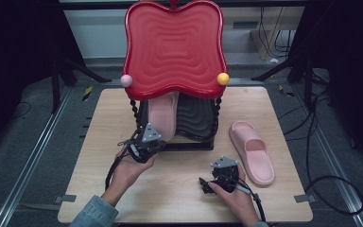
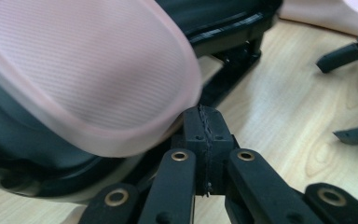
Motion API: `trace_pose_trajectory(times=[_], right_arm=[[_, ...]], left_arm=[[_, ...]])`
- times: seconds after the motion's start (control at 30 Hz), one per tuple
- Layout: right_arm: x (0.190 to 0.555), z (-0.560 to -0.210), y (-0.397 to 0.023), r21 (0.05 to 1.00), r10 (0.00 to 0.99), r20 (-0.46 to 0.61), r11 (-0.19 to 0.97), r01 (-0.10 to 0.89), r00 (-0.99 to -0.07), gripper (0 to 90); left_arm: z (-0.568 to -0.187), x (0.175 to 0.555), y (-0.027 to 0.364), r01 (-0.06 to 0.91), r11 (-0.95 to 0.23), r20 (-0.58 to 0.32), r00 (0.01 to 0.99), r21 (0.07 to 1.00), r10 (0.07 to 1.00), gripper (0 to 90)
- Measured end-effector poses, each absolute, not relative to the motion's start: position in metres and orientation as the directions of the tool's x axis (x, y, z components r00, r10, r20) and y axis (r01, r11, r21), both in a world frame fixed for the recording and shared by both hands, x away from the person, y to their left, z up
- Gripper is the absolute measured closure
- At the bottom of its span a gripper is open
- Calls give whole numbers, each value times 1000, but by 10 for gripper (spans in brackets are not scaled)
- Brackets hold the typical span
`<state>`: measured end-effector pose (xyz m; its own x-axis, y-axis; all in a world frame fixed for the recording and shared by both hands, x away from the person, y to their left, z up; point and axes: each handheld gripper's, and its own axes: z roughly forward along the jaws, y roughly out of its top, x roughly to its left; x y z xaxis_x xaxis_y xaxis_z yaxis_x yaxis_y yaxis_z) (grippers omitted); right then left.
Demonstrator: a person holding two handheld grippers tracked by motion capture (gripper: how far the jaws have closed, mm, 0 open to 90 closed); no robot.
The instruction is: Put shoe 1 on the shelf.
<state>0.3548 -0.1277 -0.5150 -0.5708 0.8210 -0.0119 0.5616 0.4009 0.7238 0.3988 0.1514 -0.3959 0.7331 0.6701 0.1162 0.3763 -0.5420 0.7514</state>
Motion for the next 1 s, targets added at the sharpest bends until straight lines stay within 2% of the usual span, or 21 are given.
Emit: trace_pose_trajectory(times=[0.3, 0.57, 0.9, 0.93, 1.0], right_arm=[[355, -515, -128, 724, 822, -11, 400, 562, -570, 8], [355, -515, -128, 724, 821, -11, 401, 562, -571, 8], [355, -515, -128, 724, 822, -9, 399, 563, -570, 9], [354, -515, -128, 726, 823, -10, 397, 562, -568, 29], [352, -512, -132, 726, 829, -14, 392, 565, -559, 139]], left_arm=[[-394, 412, 150, 379, -547, 135, 719, 746, 682, 900], [-396, 421, 153, 411, -509, 93, 702, 756, 706, 900], [-387, 411, 166, 419, -453, 59, 680, 787, 731, 899], [-386, 408, 169, 417, -444, 53, 678, 793, 733, 889], [-386, 397, 183, 419, -436, 60, 663, 796, 746, 859]])
